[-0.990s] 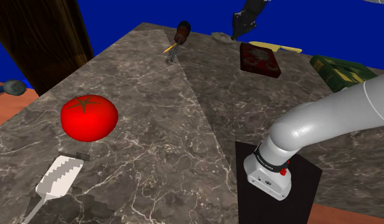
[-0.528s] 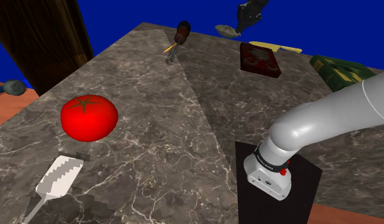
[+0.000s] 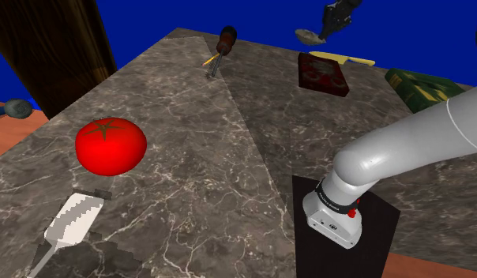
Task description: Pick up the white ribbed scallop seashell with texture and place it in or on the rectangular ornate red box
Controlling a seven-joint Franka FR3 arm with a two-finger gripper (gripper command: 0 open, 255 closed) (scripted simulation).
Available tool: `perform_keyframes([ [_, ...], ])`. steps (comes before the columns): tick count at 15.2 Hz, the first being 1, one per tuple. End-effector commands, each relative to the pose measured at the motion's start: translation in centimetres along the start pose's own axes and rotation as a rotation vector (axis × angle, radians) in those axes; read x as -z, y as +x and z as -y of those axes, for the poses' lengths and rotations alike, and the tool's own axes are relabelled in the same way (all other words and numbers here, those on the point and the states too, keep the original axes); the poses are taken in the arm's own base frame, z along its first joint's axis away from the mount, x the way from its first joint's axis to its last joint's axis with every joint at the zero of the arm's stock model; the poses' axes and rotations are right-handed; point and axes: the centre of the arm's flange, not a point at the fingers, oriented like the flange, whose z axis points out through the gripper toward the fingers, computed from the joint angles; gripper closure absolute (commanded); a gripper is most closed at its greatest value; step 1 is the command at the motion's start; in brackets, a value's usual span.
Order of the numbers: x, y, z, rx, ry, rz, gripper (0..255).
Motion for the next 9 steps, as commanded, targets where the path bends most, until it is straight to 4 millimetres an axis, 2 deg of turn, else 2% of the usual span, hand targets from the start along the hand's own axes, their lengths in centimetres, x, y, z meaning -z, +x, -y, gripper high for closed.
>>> perform_keyframes([
  [1, 1.0, -0.1, -2.5, 0.001, 0.000, 0.000, 255],
  [7, 4.1, -0.5, -9.8, 0.001, 0.000, 0.000, 255],
  [8, 4.8, -0.6, -11.5, 0.001, 0.000, 0.000, 255],
  [9, 4.3, -0.7, -11.7, 0.001, 0.000, 0.000, 255],
])
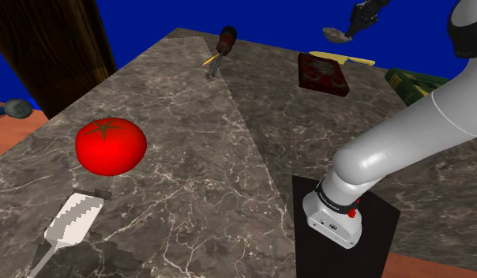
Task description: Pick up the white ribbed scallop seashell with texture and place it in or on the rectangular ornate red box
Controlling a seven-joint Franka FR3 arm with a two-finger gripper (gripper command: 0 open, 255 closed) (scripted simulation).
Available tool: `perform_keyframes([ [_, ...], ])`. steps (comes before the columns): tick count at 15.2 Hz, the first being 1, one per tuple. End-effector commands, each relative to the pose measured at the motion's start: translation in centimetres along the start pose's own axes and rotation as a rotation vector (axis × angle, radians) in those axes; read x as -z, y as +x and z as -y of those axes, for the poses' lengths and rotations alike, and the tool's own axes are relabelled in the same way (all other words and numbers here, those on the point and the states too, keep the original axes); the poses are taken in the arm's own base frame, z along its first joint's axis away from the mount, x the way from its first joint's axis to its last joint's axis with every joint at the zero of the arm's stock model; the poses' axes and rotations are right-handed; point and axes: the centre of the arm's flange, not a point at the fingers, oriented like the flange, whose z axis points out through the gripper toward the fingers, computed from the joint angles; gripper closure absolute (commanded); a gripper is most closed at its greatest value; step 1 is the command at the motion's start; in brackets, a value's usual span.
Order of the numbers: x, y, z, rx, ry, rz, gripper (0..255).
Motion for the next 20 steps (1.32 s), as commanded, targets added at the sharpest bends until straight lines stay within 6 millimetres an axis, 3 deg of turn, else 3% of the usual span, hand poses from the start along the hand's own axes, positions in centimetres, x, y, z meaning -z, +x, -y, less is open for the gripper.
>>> perform_keyframes([
  [1, -0.6, -0.4, -1.1, 0.002, 0.000, 0.000, 255],
  [17, -8.8, -1.1, -3.5, 0.002, 0.000, 0.000, 255],
  [20, -8.8, -1.1, -3.5, 0.002, 0.000, 0.000, 255],
])
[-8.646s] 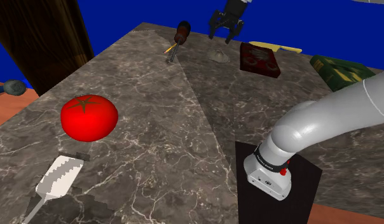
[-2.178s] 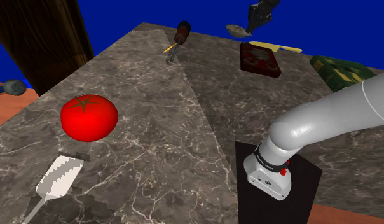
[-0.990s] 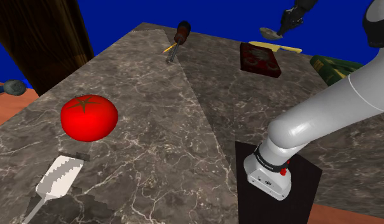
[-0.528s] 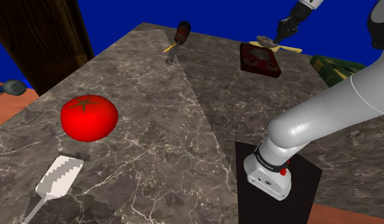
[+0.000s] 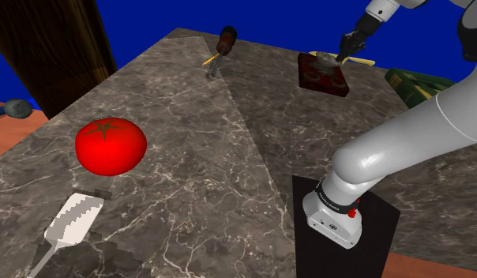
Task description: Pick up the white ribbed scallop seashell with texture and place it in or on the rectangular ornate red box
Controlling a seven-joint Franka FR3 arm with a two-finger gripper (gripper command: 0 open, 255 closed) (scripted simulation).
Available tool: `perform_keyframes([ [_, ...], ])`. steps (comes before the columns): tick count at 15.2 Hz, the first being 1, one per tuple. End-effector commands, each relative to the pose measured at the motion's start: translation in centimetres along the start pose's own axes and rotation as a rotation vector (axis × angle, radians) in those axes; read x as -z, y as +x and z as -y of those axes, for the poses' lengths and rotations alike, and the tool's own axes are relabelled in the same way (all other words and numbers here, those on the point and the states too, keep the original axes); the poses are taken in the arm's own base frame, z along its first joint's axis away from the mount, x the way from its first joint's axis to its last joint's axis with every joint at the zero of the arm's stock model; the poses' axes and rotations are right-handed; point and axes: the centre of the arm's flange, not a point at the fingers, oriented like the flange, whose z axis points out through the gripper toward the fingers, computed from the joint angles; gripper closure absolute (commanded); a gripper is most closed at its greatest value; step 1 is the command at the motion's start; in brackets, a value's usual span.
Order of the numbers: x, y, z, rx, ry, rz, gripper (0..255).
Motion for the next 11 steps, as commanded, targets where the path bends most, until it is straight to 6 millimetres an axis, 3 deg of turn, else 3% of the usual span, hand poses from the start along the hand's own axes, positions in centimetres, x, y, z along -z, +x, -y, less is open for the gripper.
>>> perform_keyframes([
  [1, -0.05, 0.01, -0.02, 0.000, 0.000, 0.000, 255],
  [5, -0.05, 0.01, -0.02, 0.000, 0.000, 0.000, 255],
  [6, -0.05, 0.01, -0.02, 0.000, 0.000, 0.000, 0],
  [11, -0.05, 0.01, -0.02, 0.000, 0.000, 0.000, 0],
])
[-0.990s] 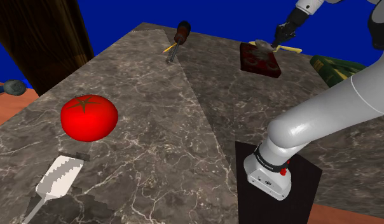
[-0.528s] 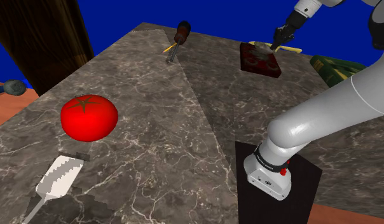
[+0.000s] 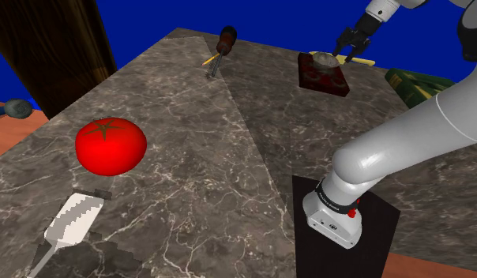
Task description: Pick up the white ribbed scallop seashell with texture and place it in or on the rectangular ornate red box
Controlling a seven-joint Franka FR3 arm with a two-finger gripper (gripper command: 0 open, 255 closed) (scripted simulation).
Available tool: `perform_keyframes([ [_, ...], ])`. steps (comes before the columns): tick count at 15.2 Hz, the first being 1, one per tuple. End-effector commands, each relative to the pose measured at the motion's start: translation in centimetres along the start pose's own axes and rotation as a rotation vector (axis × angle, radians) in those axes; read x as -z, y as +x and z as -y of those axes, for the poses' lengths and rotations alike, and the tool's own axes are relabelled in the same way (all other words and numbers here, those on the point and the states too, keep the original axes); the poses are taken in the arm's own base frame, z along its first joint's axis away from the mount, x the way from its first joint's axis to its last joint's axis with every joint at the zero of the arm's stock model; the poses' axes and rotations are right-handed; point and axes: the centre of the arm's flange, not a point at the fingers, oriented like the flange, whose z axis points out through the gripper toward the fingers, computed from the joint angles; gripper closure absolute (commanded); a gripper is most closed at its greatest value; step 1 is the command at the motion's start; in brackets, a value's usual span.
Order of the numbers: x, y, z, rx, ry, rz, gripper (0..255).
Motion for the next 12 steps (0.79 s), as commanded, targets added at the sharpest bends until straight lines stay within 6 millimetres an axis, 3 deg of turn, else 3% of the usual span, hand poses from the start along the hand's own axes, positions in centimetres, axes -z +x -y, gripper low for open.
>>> perform_keyframes([
  [1, 1.3, 0.0, 0.0, 0.000, 0.000, 0.000, 0],
  [4, 5.0, 0.0, 0.0, 0.000, 0.000, 0.000, 0],
  [12, 5.0, 0.0, 0.0, 0.000, 0.000, 0.000, 0],
])
